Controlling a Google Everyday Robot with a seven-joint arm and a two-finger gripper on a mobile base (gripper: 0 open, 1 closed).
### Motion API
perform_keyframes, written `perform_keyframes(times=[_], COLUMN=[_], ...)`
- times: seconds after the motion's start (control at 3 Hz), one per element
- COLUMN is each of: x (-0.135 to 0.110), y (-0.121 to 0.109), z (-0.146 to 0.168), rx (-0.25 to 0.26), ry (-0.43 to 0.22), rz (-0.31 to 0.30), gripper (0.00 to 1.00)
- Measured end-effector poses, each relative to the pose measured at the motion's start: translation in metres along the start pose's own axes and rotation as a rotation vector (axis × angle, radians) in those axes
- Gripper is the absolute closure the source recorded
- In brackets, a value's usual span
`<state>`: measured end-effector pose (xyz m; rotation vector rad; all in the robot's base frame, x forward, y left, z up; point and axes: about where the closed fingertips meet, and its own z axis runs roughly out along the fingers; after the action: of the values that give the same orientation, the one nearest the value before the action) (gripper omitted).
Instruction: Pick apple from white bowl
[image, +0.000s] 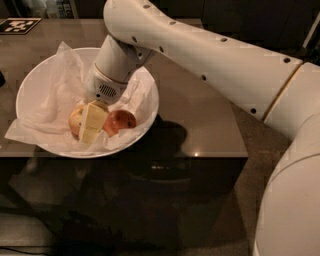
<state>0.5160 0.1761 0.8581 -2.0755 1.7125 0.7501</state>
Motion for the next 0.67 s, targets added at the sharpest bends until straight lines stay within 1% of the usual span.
perform_keyframes(times=[0.33,0.67], x=[0.0,0.0], y=[0.0,0.0], z=[0.0,0.0], rx=[0.0,0.0], ry=[0.0,0.0], rz=[0.0,0.0], gripper=[0.19,0.43])
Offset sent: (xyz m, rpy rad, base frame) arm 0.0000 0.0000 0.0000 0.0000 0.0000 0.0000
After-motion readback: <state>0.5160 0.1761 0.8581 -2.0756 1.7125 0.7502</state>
